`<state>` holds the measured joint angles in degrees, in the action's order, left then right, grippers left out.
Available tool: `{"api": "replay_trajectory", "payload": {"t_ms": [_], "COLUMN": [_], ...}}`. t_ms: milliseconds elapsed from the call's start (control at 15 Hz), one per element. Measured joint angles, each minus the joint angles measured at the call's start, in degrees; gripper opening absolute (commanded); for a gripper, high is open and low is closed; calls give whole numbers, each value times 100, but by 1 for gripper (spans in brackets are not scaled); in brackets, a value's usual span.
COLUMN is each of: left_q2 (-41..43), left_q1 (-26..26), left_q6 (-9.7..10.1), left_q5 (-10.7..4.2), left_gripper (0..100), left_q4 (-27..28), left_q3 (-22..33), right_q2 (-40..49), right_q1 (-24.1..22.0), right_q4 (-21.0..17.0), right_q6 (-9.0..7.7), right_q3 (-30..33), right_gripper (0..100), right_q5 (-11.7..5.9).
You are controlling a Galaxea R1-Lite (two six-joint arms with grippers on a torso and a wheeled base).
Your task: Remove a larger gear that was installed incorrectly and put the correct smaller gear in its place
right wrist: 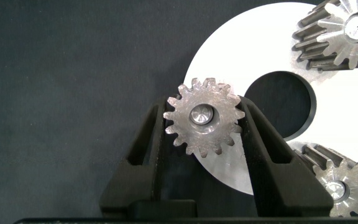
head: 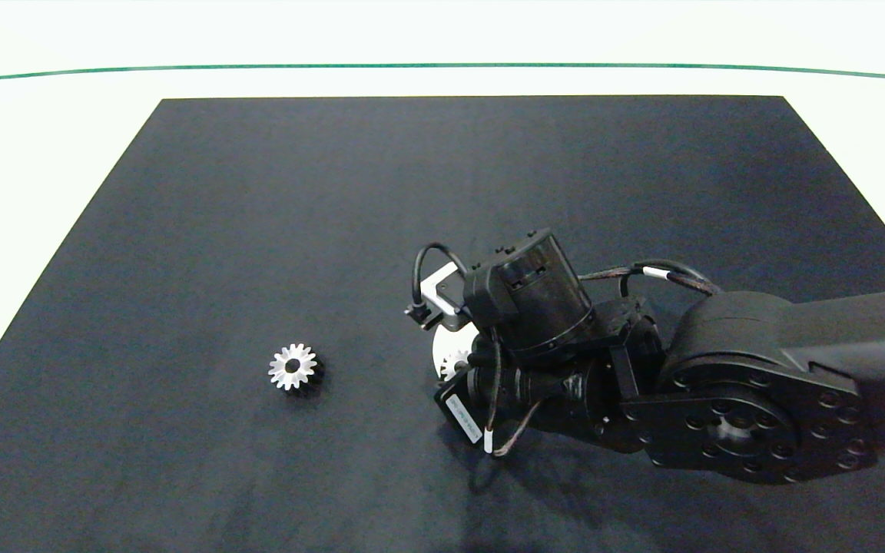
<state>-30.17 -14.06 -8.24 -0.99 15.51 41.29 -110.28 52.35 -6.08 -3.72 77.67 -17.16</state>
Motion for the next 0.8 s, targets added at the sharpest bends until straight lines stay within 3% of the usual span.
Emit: {"api": "replay_trajectory", "payload": {"t_ms": [133,200,800], "left_q2": [13,20,38], "left_q1": [0,0,9], "left_q6": [0,1,11], "left_q5": [5,2,0], "left_gripper": [100,100,100], "left_q4": [4,4,4], "left_q3": [-4,-6,-9], "right_q2": [-11,-11,74], "right_q1": [0,0,-1], "right_q4": [-2,-2,-105], "right_q6": [0,-2,6], "right_q3": [-5,-9,-57], "right_gripper": [22,100,100], "right_q5": [-13,-13,-11]}}
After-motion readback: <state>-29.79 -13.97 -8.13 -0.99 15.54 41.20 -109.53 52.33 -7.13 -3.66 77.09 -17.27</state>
